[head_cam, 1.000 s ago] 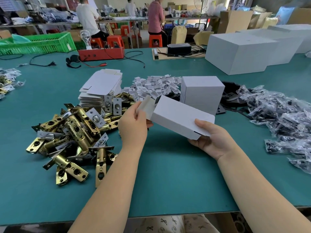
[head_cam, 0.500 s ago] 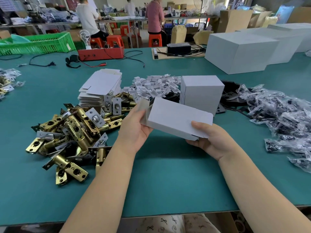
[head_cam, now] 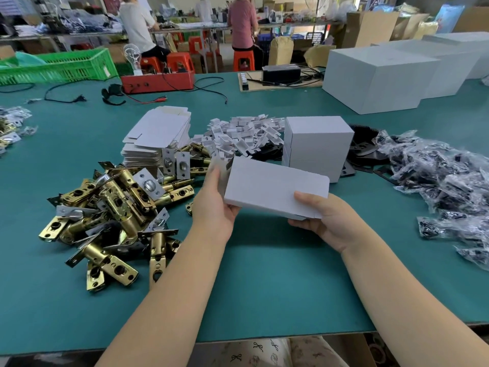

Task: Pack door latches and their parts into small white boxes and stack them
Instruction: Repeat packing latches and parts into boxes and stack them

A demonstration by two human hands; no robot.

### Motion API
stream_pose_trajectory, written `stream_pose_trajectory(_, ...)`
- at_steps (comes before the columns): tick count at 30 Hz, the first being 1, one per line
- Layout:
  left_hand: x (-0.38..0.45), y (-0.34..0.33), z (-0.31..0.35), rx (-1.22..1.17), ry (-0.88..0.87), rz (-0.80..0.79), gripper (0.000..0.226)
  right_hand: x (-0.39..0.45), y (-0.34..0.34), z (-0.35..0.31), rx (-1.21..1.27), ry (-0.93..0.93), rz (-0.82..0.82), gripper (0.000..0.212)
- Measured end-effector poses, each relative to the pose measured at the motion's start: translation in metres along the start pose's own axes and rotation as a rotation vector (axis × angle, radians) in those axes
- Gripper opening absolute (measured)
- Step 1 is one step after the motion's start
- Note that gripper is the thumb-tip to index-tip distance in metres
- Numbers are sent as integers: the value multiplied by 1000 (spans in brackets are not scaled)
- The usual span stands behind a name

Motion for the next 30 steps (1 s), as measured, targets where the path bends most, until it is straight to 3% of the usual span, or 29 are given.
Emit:
stream_pose_trajectory(4,2,4,-1,-132,123,3,31,-3,-11,1,-250,48,-43,31)
stream_pose_trajectory(9,2,11,5,-85,113,50,16,-3,-14,5,-385,70,-27,16)
stream_pose_trajectory(12,7,8,18,67,-68,9,12,0,-7,8,-307,37,38,21)
stream_pose_trajectory(16,0,-23,27,479,-305,-271,33,2,0,4,-55,6,48,21)
stream_pose_trajectory(19,-11,-36,11,629,-267,-449,50,1,7,4,93,-33,74,29)
stream_pose_trajectory(21,-8,-34,4,675,-187,-441,58,2,10,6,149,-52,84,30)
stream_pose_trajectory(26,-1,-25,7,524,-92,-368,27,2,8,6,104,-56,62,44)
stream_pose_trajectory(30,0,-23,5,483,-74,-308,30,3,9,4,117,-50,59,43)
Point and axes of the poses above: each hand's wrist, its own x-axis towards the middle knuckle, its own y-axis out of the back of the hand, z = x × y, the point moved 9 cm from there along x, towards the middle knuckle, and after that the axes turned 4 degrees about -x, right-handed, at the moved point
